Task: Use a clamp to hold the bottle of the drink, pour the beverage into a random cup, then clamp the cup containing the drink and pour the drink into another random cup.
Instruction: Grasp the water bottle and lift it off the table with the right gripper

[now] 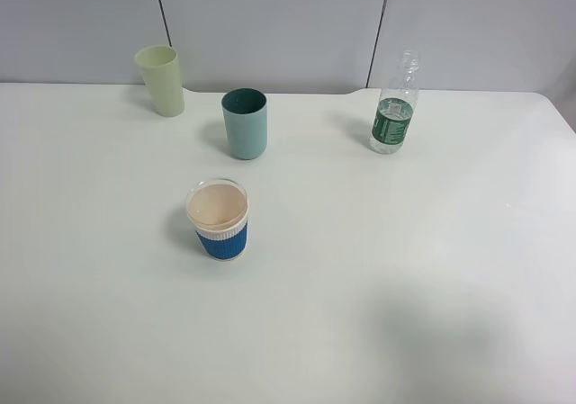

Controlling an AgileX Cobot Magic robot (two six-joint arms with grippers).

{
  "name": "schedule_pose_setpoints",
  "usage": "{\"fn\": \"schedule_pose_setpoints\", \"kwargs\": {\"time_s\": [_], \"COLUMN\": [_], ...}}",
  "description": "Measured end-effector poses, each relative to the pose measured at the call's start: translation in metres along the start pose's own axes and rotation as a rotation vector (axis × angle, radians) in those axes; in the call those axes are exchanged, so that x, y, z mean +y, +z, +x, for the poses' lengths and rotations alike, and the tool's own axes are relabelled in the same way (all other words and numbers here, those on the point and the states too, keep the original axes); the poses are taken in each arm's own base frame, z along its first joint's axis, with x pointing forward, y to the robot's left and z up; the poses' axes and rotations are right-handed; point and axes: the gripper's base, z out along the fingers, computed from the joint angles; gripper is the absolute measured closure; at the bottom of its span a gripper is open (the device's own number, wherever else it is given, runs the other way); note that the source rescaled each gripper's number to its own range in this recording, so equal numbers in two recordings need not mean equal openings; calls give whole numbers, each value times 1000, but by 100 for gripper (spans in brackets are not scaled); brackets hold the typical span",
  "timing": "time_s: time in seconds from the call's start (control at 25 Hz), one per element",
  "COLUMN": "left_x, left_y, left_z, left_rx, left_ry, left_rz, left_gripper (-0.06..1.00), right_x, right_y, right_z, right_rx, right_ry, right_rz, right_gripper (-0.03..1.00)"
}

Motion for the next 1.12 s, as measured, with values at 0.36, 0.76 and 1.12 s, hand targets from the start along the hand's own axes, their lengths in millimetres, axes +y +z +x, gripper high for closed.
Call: {"fn": "schedule_pose_setpoints", "kwargs": {"time_s": [0.36,0.76,1.12], "left_x": [0,0,0], "left_y": [0,0,0], "left_z": [0,0,0], "left_rx": [0,0,0], "left_ry": [0,0,0], "left_rz": [0,0,0], "left_gripper": [-6,-6,-6], "right_x": [0,0,0], "right_y": [0,0,0], "right_z": [0,0,0], "right_rx": [0,0,0], "right_ry": [0,0,0], "right_rz": [0,0,0], "right_gripper": [-3,-3,-3]}}
